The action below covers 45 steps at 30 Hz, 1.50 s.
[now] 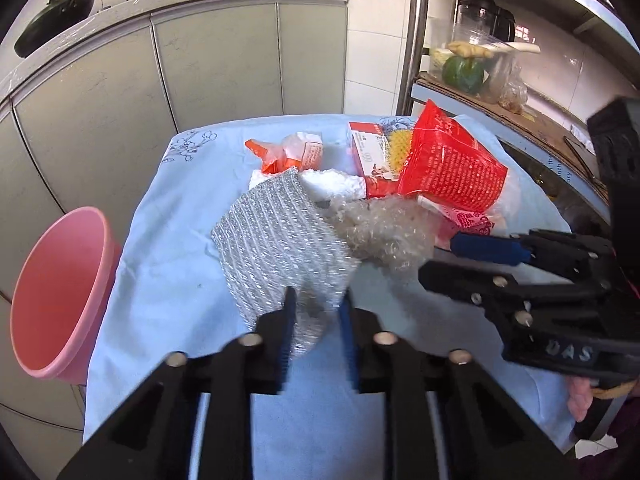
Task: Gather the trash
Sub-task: 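Grasp the silver mesh pad with the left tool while the right tool grasps the plastic wrap, then carry the mesh pad and plastic wrap with both tools over the pink bucket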
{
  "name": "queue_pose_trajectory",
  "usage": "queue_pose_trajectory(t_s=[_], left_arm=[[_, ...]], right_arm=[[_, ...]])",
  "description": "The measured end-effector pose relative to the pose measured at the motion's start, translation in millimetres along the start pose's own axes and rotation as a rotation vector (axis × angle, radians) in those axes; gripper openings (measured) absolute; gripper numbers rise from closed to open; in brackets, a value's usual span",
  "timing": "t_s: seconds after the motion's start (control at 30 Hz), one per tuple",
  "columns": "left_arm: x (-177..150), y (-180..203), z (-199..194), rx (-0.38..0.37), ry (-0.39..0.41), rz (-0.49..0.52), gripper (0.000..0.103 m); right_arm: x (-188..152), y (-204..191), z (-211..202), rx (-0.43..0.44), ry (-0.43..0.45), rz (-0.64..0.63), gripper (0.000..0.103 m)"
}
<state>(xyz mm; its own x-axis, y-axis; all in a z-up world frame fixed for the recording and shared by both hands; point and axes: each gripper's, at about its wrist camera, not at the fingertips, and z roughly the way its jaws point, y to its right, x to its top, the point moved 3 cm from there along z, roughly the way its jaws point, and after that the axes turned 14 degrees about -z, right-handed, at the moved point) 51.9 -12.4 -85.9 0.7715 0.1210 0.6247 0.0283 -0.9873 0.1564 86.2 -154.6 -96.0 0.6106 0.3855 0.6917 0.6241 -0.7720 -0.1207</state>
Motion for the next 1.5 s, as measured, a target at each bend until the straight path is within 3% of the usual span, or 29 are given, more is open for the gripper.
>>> queue_pose_trajectory(t_s=[0.1, 0.57, 0.6, 0.63, 0.67, 0.77, 1.2, 1.5], left_arm=[[-1, -6, -8, 0.0, 0.025, -0.009, 0.006], [1, -50, -56, -0.029, 0.099, -0.153, 0.005], [0, -53, -58, -0.029, 0.102, -0.16, 0.005], [0, -56, -60, -0.031, 0.104, -0.168, 0.005], [0, -57, -61, -0.031, 0.107, -0.174, 0.005], [-1, -61, -66, -0.034, 0.116, -0.185, 0.005], [2, -74, -94, -0.066, 0.191, -0.227, 0.005], [5, -91, -120, -0.062, 0.262, -0.254, 0.005]], right_arm=[[3, 1, 5, 0.006, -0.019, 0.001, 0.047], [12, 3, 30, 0.012, -0.061, 0.063, 0.047], [12, 2, 30, 0.011, -0.055, 0.066, 0.046], [13, 2, 29, 0.005, -0.053, 0.064, 0.036], [12, 1, 29, 0.001, -0.056, 0.061, 0.033], [11, -2, 26, -0.006, -0.053, 0.046, 0.028], [17, -38, -22, -0.063, 0.052, -0.067, 0.025], [35, -53, -33, -0.074, 0.103, -0.113, 0.025]])
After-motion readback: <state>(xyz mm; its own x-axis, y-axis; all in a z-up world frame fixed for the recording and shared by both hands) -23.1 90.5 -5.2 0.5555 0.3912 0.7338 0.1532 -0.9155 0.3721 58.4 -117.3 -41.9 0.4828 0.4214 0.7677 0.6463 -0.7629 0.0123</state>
